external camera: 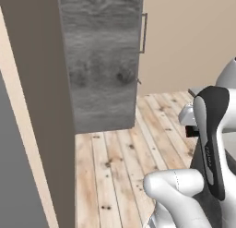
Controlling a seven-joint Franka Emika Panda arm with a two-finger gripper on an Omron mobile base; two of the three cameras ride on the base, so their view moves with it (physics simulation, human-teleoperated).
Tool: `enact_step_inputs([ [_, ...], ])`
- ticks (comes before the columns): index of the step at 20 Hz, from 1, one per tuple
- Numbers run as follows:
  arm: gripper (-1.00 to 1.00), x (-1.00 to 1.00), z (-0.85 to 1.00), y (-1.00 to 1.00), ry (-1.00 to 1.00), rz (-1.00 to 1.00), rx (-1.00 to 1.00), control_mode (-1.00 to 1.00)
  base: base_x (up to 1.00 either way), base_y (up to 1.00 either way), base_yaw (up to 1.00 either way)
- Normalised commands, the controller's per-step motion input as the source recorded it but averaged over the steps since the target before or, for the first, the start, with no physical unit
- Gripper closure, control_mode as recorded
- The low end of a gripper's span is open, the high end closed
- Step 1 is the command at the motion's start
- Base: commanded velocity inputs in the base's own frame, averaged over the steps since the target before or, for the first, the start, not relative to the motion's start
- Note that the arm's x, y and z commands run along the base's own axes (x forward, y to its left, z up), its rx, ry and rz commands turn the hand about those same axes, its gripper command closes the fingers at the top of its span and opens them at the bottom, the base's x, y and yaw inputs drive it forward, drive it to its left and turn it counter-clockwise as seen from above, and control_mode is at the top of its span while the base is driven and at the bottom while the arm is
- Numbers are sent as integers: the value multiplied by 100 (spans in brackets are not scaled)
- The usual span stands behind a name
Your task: Retrieve the tupperware and aluminum foil from the cabinet and place them on the dining counter near the plate with lime and broccoli to prepare for storing leftovers.
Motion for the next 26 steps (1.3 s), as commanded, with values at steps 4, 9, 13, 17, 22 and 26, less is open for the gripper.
enact_step_inputs([
  [4,100,0,0,0,0,0,0,100,100,-28,-6],
  [9,100,0,0,0,0,0,0,100,100,-6,-10],
  [13,100,0,0,0,0,0,0,100,91,-12,-17],
  [17,100,0,0,0,0,0,0,100,72,-12,-23],
  [22,100,0,0,0,0,0,0,100,60,-29,-29],
  [26,100,0,0,0,0,0,0,100,56,-34,-37],
])
